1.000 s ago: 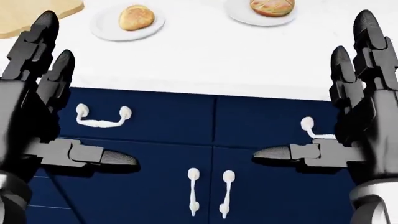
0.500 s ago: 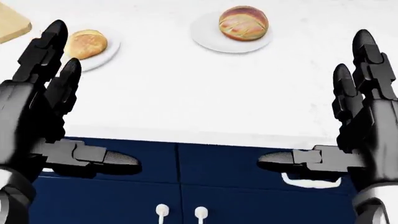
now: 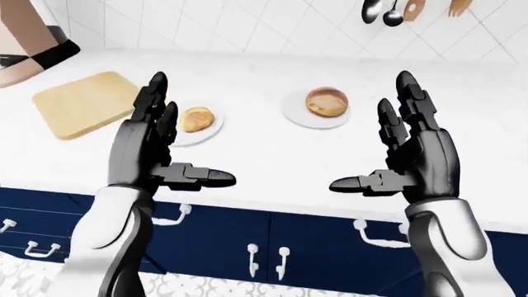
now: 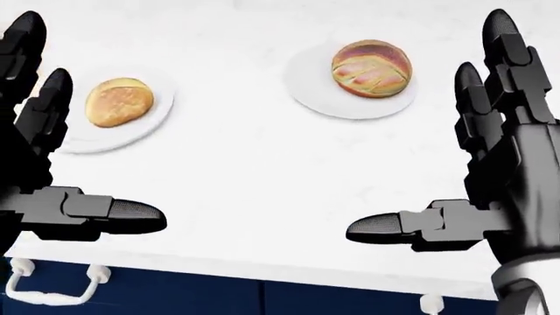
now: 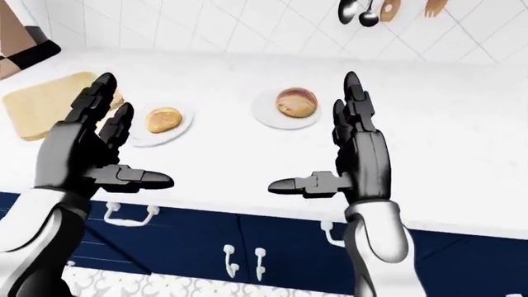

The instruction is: Place all breads on the cutting board.

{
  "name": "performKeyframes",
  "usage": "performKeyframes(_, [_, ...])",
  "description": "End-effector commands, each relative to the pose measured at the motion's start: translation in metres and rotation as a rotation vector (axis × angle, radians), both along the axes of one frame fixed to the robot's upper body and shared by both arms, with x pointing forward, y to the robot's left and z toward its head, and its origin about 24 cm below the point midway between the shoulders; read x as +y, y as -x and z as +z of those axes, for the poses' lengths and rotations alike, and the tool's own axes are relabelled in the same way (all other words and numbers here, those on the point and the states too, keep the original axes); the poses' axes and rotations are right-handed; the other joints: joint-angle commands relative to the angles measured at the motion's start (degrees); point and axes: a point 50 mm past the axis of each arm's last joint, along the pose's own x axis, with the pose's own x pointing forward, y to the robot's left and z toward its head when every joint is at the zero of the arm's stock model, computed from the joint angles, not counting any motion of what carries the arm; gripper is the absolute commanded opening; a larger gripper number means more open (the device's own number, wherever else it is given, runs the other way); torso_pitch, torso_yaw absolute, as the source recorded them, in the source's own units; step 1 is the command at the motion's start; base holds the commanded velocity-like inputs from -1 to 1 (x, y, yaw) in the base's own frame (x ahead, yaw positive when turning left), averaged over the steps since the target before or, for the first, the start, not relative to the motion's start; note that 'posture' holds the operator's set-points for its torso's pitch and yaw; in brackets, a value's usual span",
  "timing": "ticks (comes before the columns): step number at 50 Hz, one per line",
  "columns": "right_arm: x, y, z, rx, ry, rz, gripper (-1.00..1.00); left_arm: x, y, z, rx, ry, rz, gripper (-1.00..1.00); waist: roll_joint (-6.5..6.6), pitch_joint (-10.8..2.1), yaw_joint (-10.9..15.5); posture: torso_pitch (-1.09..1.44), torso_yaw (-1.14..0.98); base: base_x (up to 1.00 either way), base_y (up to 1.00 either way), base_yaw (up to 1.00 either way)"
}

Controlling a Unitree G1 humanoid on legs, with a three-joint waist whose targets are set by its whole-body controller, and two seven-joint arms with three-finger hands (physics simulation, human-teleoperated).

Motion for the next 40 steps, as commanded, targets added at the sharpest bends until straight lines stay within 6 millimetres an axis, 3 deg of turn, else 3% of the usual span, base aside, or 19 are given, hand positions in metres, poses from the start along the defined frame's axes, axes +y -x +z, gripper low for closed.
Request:
performKeyframes(1, [0.003, 0.005, 0.013, -0.090, 0.005, 0.015, 1.00, 0.000, 0.008, 0.017, -0.115, -0.011, 0.004, 1.00, -0.15, -1.68, 0.2, 0.00, 0.00, 0.00, 0.00, 0.00])
performKeyframes(6, [0.002, 0.007, 0.015, -0.089, 0.004, 0.013, 1.00, 0.004, 0.010, 0.017, -0.118, -0.018, 0.011, 1.00, 0.58, -2.23, 0.1, 0.00, 0.00, 0.01, 0.00, 0.00])
performKeyframes(7, [0.002, 0.007, 0.015, -0.089, 0.002, 0.015, 1.00, 0.004, 0.010, 0.017, -0.118, -0.018, 0.012, 1.00, 1.00, -3.17, 0.2, 0.00, 0.00, 0.17, 0.00, 0.00])
performKeyframes(9, [0.003, 0.007, 0.015, -0.090, 0.003, 0.016, 1.00, 0.004, 0.010, 0.017, -0.118, -0.018, 0.010, 1.00, 1.32, -0.90, 0.2, 0.00, 0.00, 0.21, 0.00, 0.00])
performKeyframes(12, [0.003, 0.006, 0.013, -0.089, 0.008, 0.013, 1.00, 0.004, 0.009, 0.017, -0.117, -0.020, 0.009, 1.00, 1.32, -0.52, 0.6, 0.00, 0.00, 0.22, 0.00, 0.00])
performKeyframes(14, [0.003, 0.005, 0.013, -0.088, 0.009, 0.008, 1.00, 0.004, 0.009, 0.018, -0.118, -0.019, 0.009, 1.00, 0.78, -0.32, 0.8, 0.00, 0.00, 0.16, 0.00, 0.00])
performKeyframes(16, [0.003, 0.005, 0.012, -0.089, 0.012, 0.006, 1.00, 0.004, 0.009, 0.018, -0.119, -0.018, 0.009, 1.00, -0.82, -1.52, 0.8, 0.00, 0.00, 0.02, 0.00, 0.00])
performKeyframes(17, [0.003, 0.006, 0.013, -0.092, 0.012, 0.005, 1.00, 0.004, 0.009, 0.018, -0.118, -0.020, 0.007, 1.00, -0.17, -2.08, 0.9, 0.00, 0.00, 0.00, 0.00, 0.00])
performKeyframes(23, [0.004, 0.006, 0.016, -0.095, 0.015, 0.009, 1.00, 0.005, 0.011, 0.022, -0.124, -0.021, 0.008, 1.00, -1.74, -0.87, 0.8, 0.00, 0.00, 0.00, 0.00, 0.00])
performKeyframes(24, [0.004, 0.006, 0.016, -0.098, 0.012, 0.008, 1.00, 0.005, 0.011, 0.022, -0.125, -0.020, 0.008, 1.00, -1.41, -1.57, 0.7, 0.00, 0.00, 0.09, 0.00, 0.00])
performKeyframes(25, [0.004, 0.006, 0.016, -0.098, 0.012, 0.007, 1.00, 0.005, 0.011, 0.022, -0.125, -0.020, 0.008, 1.00, -0.79, -0.47, 0.6, 0.00, 0.00, 0.10, 0.00, 0.00])
performKeyframes(27, [0.003, 0.006, 0.016, -0.098, 0.012, 0.006, 1.00, 0.004, 0.011, 0.022, -0.125, -0.022, 0.007, 1.00, 0.32, 0.10, 0.4, 0.00, 0.00, 0.12, 0.00, 0.00])
performKeyframes(29, [0.004, 0.007, 0.018, -0.099, 0.012, 0.006, 1.00, 0.004, 0.012, 0.023, -0.125, -0.022, 0.007, 1.00, 2.93, 0.44, 0.2, 0.00, 0.00, 0.13, 0.00, 0.00])
performKeyframes(30, [0.004, 0.007, 0.018, -0.099, 0.012, 0.005, 1.00, 0.005, 0.011, 0.022, -0.124, -0.021, 0.008, 1.00, 4.93, -0.29, 0.2, 0.00, 0.00, 0.13, 0.00, 0.00])
performKeyframes(31, [0.004, 0.008, 0.019, -0.100, 0.012, 0.005, 1.00, 0.005, 0.011, 0.022, -0.124, -0.020, 0.008, 1.00, 3.66, -0.58, 1.0, 0.00, 0.00, 0.12, 0.00, 0.00])
performKeyframes(32, [0.004, 0.008, 0.019, -0.101, 0.012, 0.003, 1.00, 0.005, 0.011, 0.022, -0.124, -0.020, 0.009, 1.00, 4.14, -0.28, 0.6, 0.00, 0.00, 0.12, 0.00, 0.00])
performKeyframes(33, [0.004, 0.007, 0.018, -0.103, 0.012, 0.001, 1.00, 0.006, 0.011, 0.022, -0.124, -0.020, 0.009, 1.00, 3.77, 0.87, 0.8, 0.00, 0.00, 0.04, 0.00, 0.00])
performKeyframes(35, [0.004, 0.008, 0.020, -0.110, 0.013, 0.001, 1.00, 0.006, 0.011, 0.022, -0.125, -0.019, 0.009, 1.00, 2.89, -0.76, 0.2, 0.00, 0.00, 0.00, 0.00, 0.00])
performKeyframes(40, [0.003, 0.009, 0.025, -0.113, 0.018, -0.008, 1.00, 0.007, 0.011, 0.022, -0.125, -0.020, 0.011, 1.00, -0.28, -0.32, 0.7, 0.00, 0.00, 0.00, 0.00, 0.00])
